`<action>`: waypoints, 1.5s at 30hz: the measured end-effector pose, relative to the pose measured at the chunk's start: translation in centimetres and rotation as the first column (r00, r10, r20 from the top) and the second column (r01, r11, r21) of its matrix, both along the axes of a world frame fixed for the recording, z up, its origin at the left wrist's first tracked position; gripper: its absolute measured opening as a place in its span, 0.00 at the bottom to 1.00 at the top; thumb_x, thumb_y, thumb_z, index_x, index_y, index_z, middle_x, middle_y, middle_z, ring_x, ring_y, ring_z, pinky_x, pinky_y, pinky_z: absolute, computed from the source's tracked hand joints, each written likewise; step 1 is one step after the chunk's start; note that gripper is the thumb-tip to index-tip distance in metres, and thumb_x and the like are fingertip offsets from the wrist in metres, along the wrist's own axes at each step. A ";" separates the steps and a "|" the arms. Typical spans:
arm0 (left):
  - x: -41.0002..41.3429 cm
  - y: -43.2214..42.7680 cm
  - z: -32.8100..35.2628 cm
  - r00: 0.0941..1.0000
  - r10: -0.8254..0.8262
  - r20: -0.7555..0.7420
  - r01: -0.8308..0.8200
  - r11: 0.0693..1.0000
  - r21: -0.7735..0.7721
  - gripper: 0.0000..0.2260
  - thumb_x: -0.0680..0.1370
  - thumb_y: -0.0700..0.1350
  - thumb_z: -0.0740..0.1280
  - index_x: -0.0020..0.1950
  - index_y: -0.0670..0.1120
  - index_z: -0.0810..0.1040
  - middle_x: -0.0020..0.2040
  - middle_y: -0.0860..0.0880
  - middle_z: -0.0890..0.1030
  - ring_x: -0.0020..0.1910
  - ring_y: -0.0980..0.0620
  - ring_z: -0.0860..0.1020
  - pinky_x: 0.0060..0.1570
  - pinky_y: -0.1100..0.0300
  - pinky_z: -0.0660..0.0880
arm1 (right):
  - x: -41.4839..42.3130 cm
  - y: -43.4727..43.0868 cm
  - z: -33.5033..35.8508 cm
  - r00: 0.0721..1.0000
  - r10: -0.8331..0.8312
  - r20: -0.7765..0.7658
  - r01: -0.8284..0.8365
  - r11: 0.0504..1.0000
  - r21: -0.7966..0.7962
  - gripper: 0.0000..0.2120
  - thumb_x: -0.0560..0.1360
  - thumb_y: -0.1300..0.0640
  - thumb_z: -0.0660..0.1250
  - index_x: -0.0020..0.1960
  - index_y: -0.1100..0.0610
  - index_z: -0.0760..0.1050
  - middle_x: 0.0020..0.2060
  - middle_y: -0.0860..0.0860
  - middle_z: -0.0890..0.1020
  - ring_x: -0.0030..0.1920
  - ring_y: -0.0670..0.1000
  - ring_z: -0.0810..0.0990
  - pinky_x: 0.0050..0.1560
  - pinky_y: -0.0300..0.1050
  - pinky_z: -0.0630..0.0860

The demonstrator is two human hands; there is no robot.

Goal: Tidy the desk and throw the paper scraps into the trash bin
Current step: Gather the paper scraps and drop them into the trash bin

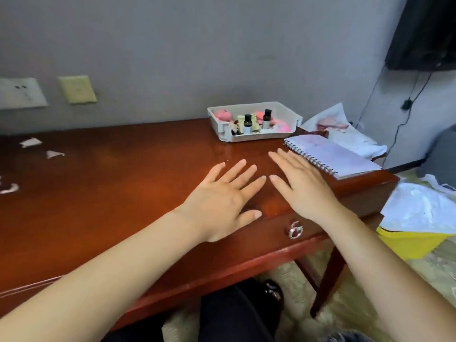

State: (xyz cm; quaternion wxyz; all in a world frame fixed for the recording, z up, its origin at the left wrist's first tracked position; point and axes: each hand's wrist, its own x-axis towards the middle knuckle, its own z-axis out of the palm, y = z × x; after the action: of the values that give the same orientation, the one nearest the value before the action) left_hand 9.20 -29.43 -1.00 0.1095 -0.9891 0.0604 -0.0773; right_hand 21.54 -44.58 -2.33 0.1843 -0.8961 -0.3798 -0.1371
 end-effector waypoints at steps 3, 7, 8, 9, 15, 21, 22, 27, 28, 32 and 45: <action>-2.7 4.7 0.7 0.990 0.141 0.009 -0.141 0.990 -0.001 0.29 0.80 0.62 0.46 0.77 0.55 0.41 0.78 0.51 0.41 0.76 0.52 0.36 0.73 0.51 0.36 | -1.4 5.3 1.0 0.994 0.106 0.003 -0.106 0.994 -0.024 0.25 0.80 0.47 0.54 0.76 0.46 0.54 0.76 0.47 0.57 0.77 0.49 0.52 0.75 0.52 0.53; -7.1 10.0 1.2 0.949 0.316 -0.003 -0.316 0.948 -0.023 0.29 0.79 0.62 0.46 0.77 0.56 0.41 0.78 0.52 0.40 0.76 0.53 0.36 0.73 0.51 0.36 | -3.9 12.4 1.2 0.968 0.246 -0.047 -0.249 0.966 -0.065 0.25 0.80 0.46 0.53 0.76 0.45 0.52 0.77 0.46 0.55 0.77 0.48 0.50 0.75 0.51 0.52; -8.3 11.3 1.2 0.934 0.358 -0.007 -0.358 0.933 -0.027 0.29 0.79 0.62 0.46 0.77 0.56 0.41 0.78 0.52 0.40 0.76 0.53 0.36 0.73 0.51 0.36 | -4.7 14.2 1.1 0.958 0.283 -0.053 -0.286 0.955 -0.075 0.25 0.80 0.46 0.53 0.76 0.45 0.52 0.77 0.46 0.55 0.77 0.48 0.50 0.75 0.51 0.52; -9.4 12.5 1.2 0.917 0.399 -0.014 -0.399 0.916 -0.032 0.29 0.79 0.62 0.46 0.77 0.56 0.41 0.78 0.53 0.40 0.76 0.53 0.36 0.73 0.51 0.36 | -5.5 15.9 1.1 0.946 0.318 -0.061 -0.323 0.943 -0.084 0.25 0.80 0.46 0.53 0.76 0.45 0.52 0.77 0.46 0.55 0.77 0.48 0.50 0.75 0.50 0.52; -16.2 19.1 0.5 0.788 0.613 -0.056 -0.616 0.783 -0.090 0.29 0.79 0.63 0.45 0.77 0.57 0.40 0.78 0.54 0.41 0.76 0.54 0.37 0.73 0.52 0.37 | -10.6 25.8 0.4 0.854 0.507 -0.112 -0.519 0.845 -0.129 0.26 0.80 0.46 0.55 0.76 0.46 0.54 0.76 0.46 0.57 0.77 0.48 0.53 0.74 0.49 0.55; -23.0 24.0 -1.5 0.630 0.765 -0.130 -0.775 0.610 -0.164 0.30 0.78 0.64 0.47 0.76 0.57 0.38 0.77 0.55 0.39 0.76 0.55 0.36 0.73 0.52 0.37 | -15.4 34.3 -0.6 0.768 0.615 -0.179 -0.640 0.723 -0.259 0.27 0.80 0.46 0.56 0.76 0.50 0.53 0.76 0.50 0.56 0.76 0.53 0.56 0.73 0.51 0.58; -24.0 24.7 -1.8 0.597 0.792 -0.126 -0.799 0.575 -0.174 0.31 0.78 0.64 0.47 0.76 0.57 0.37 0.77 0.55 0.38 0.76 0.55 0.36 0.74 0.52 0.38 | -15.8 35.4 -0.7 0.771 0.611 -0.180 -0.636 0.720 -0.278 0.28 0.80 0.46 0.56 0.76 0.50 0.53 0.77 0.51 0.56 0.76 0.54 0.56 0.73 0.52 0.58; -28.9 28.7 -3.0 0.407 0.909 -0.088 -0.896 0.379 -0.233 0.32 0.78 0.64 0.48 0.77 0.55 0.38 0.78 0.53 0.38 0.76 0.54 0.36 0.75 0.50 0.39 | -17.1 40.8 -1.2 0.786 0.602 -0.142 -0.617 0.746 -0.251 0.26 0.79 0.47 0.57 0.75 0.53 0.57 0.74 0.54 0.63 0.73 0.56 0.63 0.70 0.53 0.64; -29.7 29.4 -3.1 0.367 0.927 -0.077 -0.908 0.339 -0.245 0.33 0.78 0.64 0.49 0.77 0.54 0.39 0.78 0.53 0.38 0.76 0.53 0.36 0.75 0.49 0.39 | -17.5 41.6 -1.3 0.780 0.611 -0.132 -0.624 0.747 -0.228 0.26 0.79 0.48 0.58 0.74 0.53 0.58 0.72 0.54 0.65 0.72 0.56 0.64 0.69 0.52 0.65; -32.1 31.9 -4.0 0.191 0.981 0.028 -0.926 0.190 -0.325 0.36 0.77 0.65 0.53 0.78 0.52 0.42 0.78 0.50 0.41 0.77 0.50 0.38 0.75 0.47 0.42 | -19.1 44.3 -1.6 0.753 0.645 -0.130 -0.657 0.748 -0.093 0.20 0.78 0.54 0.62 0.70 0.55 0.68 0.64 0.54 0.73 0.64 0.54 0.71 0.64 0.48 0.72; -34.8 39.8 -4.6 -0.116 0.992 -0.041 -0.826 -0.120 -0.551 0.36 0.77 0.63 0.56 0.78 0.46 0.48 0.78 0.42 0.50 0.77 0.42 0.50 0.73 0.44 0.54 | -19.3 46.0 -2.6 0.641 0.744 -0.191 -0.674 0.664 0.324 0.08 0.77 0.64 0.63 0.50 0.57 0.80 0.44 0.47 0.76 0.40 0.43 0.74 0.41 0.29 0.70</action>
State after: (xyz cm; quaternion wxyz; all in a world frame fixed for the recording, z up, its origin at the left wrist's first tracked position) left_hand -25.57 10.40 -5.60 -0.0669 -0.6754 -0.7113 -0.1826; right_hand 2.21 1.38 -4.97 0.3792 -0.6562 -0.6507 0.0464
